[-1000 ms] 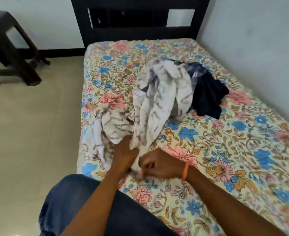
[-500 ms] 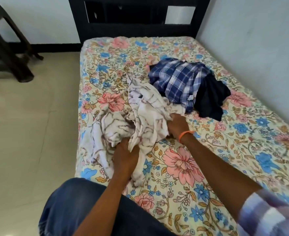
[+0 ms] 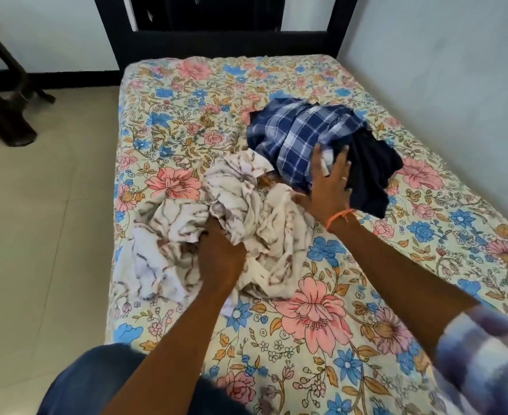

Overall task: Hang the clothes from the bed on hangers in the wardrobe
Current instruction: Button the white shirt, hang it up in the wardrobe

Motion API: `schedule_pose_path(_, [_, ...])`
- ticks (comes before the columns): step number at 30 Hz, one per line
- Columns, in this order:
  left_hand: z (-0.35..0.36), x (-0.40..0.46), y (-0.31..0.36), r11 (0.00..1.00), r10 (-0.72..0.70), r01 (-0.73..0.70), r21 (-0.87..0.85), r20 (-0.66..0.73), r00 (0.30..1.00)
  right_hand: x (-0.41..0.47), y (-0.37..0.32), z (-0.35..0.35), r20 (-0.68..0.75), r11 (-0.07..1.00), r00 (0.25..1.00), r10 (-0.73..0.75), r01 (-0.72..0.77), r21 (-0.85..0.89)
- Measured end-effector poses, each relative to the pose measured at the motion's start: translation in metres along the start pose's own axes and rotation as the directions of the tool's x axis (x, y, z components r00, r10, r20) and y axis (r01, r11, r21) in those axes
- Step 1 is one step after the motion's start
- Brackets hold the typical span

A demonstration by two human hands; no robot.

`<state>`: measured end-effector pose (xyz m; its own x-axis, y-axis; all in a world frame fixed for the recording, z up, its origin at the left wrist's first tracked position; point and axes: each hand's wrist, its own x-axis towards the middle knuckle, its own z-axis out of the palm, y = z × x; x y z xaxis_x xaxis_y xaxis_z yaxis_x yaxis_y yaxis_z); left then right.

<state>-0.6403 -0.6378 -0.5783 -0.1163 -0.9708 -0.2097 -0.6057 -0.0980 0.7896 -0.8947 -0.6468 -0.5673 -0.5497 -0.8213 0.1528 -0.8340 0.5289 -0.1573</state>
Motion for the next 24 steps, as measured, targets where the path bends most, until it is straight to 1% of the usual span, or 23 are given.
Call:
schedule_pose_path(1, [0.002,0.003,0.000,1.000,-0.004,0.004,0.020,0.006,1.000,0.014,0.003,0.012,0.011,0.994,0.999,-0.033,0.034,-0.105])
schedule_pose_path(3, [0.004,0.009,-0.002,0.999,-0.032,0.032,0.043,0.013,0.999,0.049,0.006,0.025,0.007,0.979,1.000,-0.023,0.024,-0.205])
schedule_pose_path(6, [0.008,0.014,-0.005,0.995,-0.056,0.055,0.088,0.007,0.998,0.106,0.002,0.013,-0.064,0.974,0.995,0.074,-0.086,-0.208])
schedule_pose_path(7, [0.007,0.015,-0.005,0.994,-0.057,0.056,0.099,0.006,0.998,0.123,-0.004,0.004,-0.072,0.975,0.988,0.134,-0.144,-0.169])
schedule_pose_path(8, [0.008,0.016,-0.006,0.993,-0.062,0.061,0.105,0.006,0.998,0.139,-0.011,-0.005,-0.070,0.973,0.974,0.216,-0.221,-0.073])
schedule_pose_path(9, [0.008,0.017,-0.006,0.992,-0.074,0.073,0.102,0.012,0.997,0.154,-0.018,-0.011,-0.087,0.953,0.949,0.302,-0.300,0.037])
schedule_pose_path(10, [0.008,0.019,-0.007,0.993,-0.083,0.081,0.088,0.019,0.996,0.162,-0.028,-0.019,-0.104,0.922,0.917,0.384,-0.375,0.100])
schedule_pose_path(11, [0.007,0.019,-0.006,0.993,-0.094,0.092,0.073,0.029,0.995,0.165,-0.037,-0.025,-0.085,0.894,0.895,0.438,-0.424,0.142])
schedule_pose_path(12, [0.006,0.020,-0.007,0.994,-0.097,0.095,0.061,0.037,0.995,0.162,-0.042,-0.029,-0.045,0.893,0.901,0.432,-0.421,0.157])
schedule_pose_path(14, [0.002,0.018,-0.005,0.996,-0.087,0.085,0.033,0.067,0.994,0.143,-0.052,-0.027,0.088,0.950,0.958,0.272,-0.282,0.133])
schedule_pose_path(15, [0.000,0.017,-0.004,0.996,-0.084,0.084,0.008,0.083,0.993,0.128,-0.053,-0.021,0.158,0.969,0.971,0.181,-0.203,0.140])
schedule_pose_path(16, [-0.003,0.015,-0.004,0.996,-0.077,0.081,-0.034,0.098,0.992,0.106,-0.055,-0.018,0.191,0.966,0.975,0.114,-0.154,0.210])
schedule_pose_path(17, [-0.006,0.012,-0.002,0.992,-0.066,0.077,-0.096,0.116,0.991,0.083,-0.055,-0.013,0.171,0.940,0.983,0.062,-0.115,0.321])
schedule_pose_path(18, [-0.010,0.008,-0.002,0.984,-0.046,0.067,-0.165,0.126,0.991,0.054,-0.059,-0.012,0.116,0.883,0.993,0.028,-0.079,0.463])
schedule_pose_path(19, [-0.014,0.003,0.000,0.973,-0.027,0.056,-0.225,0.131,0.991,0.022,-0.062,-0.011,0.061,0.806,0.998,0.000,-0.036,0.590])
schedule_pose_path(20, [-0.019,-0.002,0.001,0.963,-0.009,0.044,-0.265,0.132,0.991,-0.015,-0.070,-0.014,0.069,0.730,0.997,-0.025,-0.029,0.683])
schedule_pose_path(21, [-0.022,-0.008,0.001,0.955,-0.007,0.046,-0.295,0.132,0.991,-0.048,-0.076,-0.013,0.098,0.682,0.991,-0.086,-0.013,0.731])
schedule_pose_path(23, [-0.030,-0.021,0.000,0.938,-0.028,0.080,-0.337,0.156,0.987,-0.101,-0.090,-0.016,0.218,0.685,0.955,-0.200,-0.023,0.728])
schedule_pose_path(24, [-0.034,-0.026,-0.001,0.930,-0.030,0.091,-0.357,0.173,0.984,-0.116,-0.095,-0.014,0.253,0.706,0.946,-0.203,-0.038,0.707])
